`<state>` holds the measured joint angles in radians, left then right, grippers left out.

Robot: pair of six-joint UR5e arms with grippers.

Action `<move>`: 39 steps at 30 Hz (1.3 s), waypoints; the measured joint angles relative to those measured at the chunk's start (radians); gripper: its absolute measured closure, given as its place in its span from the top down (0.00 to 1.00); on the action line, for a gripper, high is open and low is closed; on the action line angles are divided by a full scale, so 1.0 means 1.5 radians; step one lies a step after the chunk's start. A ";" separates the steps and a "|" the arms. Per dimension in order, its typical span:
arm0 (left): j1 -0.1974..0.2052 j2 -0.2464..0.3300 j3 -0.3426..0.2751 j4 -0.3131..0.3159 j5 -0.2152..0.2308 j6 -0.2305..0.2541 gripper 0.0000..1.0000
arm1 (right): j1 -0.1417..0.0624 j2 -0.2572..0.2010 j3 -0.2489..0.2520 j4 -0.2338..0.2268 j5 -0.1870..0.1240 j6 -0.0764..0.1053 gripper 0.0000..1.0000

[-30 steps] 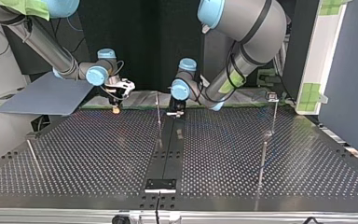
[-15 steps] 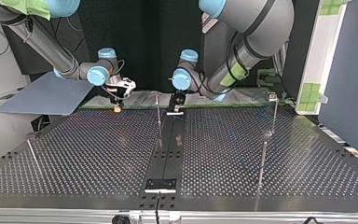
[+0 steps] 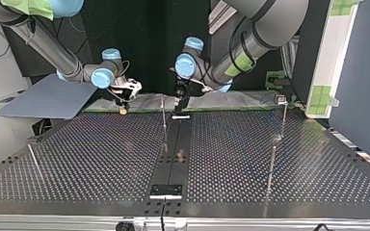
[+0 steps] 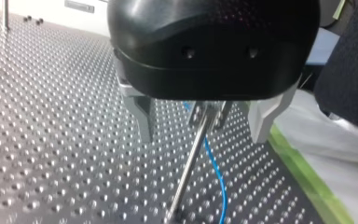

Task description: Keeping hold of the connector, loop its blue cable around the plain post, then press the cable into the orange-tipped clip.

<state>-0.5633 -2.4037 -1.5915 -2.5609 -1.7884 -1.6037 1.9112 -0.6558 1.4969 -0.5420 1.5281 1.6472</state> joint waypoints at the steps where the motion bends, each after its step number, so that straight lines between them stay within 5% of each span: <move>1: -0.004 0.003 -0.007 0.002 -0.003 -0.003 1.00 | 0.000 0.000 0.000 0.001 0.000 0.000 0.00; 24: -0.062 0.007 -0.139 0.051 -0.023 -0.034 1.00 | 0.004 0.001 0.001 0.005 0.000 0.002 0.00; 39: -0.068 0.007 -0.149 0.056 -0.033 -0.036 1.00 | 0.005 0.002 0.001 0.005 0.000 0.003 0.00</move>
<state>-0.6659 -2.3934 -1.8144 -2.4766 -1.8386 -1.6572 1.9193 -0.6534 1.4981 -0.5351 1.5280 1.6520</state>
